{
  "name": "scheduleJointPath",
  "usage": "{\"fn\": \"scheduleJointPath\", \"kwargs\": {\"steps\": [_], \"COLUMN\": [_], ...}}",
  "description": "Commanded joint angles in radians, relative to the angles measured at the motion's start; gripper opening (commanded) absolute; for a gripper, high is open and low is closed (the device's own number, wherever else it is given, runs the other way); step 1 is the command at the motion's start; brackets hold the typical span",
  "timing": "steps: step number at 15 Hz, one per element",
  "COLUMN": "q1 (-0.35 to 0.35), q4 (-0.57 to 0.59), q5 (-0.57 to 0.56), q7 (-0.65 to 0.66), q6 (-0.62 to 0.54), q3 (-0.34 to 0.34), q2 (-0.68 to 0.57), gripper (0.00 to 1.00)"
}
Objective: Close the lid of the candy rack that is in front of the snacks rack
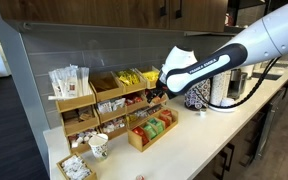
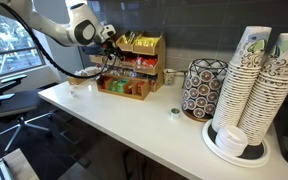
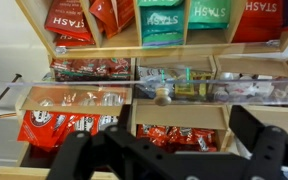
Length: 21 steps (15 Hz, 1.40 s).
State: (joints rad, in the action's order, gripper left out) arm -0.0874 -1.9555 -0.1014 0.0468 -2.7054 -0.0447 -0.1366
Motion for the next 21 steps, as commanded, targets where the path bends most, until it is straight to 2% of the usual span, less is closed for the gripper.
{"fn": "scheduleJointPath", "kwargs": {"steps": [1,21], "q1": [0.001,0.005], "q4": [0.049,0.054], "q5": [-0.002,0.002], "q7": [0.015,0.005], "q6": [-0.008,0.028], "q3": [0.003,0.013], "q2": [-0.053,-0.095], "gripper": [1.0,1.0]}}
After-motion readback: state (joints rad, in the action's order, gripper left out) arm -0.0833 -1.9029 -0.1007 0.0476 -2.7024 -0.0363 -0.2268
